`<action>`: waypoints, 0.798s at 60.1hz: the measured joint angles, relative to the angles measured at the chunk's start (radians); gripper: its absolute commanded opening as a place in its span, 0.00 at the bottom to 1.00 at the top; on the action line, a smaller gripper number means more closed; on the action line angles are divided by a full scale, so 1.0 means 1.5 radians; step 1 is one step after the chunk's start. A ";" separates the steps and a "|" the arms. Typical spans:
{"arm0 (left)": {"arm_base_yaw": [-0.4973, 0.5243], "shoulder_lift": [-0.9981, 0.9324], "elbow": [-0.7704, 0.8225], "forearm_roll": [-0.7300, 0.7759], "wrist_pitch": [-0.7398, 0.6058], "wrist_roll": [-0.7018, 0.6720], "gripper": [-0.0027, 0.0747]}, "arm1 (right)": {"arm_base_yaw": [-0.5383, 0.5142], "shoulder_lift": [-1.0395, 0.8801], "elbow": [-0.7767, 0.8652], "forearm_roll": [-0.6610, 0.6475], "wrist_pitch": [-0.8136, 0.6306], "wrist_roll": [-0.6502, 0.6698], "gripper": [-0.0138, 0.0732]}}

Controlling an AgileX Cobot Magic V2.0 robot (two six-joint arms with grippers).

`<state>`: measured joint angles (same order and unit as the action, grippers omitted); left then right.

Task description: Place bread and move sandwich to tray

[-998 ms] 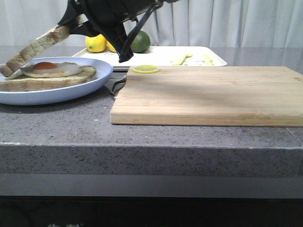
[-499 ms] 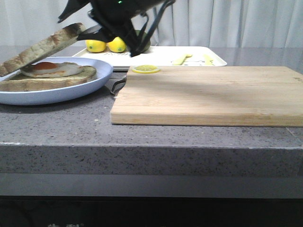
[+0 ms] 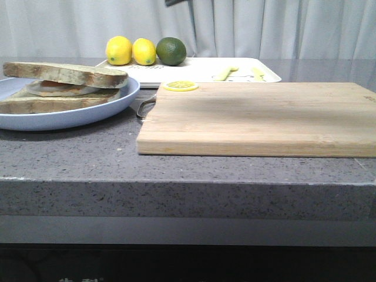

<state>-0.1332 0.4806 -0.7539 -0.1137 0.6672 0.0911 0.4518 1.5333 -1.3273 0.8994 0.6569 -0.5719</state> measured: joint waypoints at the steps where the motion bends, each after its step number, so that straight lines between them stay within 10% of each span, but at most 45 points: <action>1: 0.000 0.000 0.000 0.000 0.000 0.000 0.63 | 0.000 -0.011 0.000 -0.025 0.014 0.010 0.55; 23: 0.000 0.000 0.002 0.000 0.000 0.000 0.63 | 0.045 -0.220 0.019 -0.445 0.183 0.251 0.55; 48: 0.000 0.028 0.027 0.004 -0.002 0.000 0.63 | 0.059 -0.439 0.217 -0.495 0.101 0.269 0.55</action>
<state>-0.1332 0.5220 -0.7131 -0.1079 0.6648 0.0911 0.5403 0.8755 -1.0014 0.1563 0.8082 -0.1691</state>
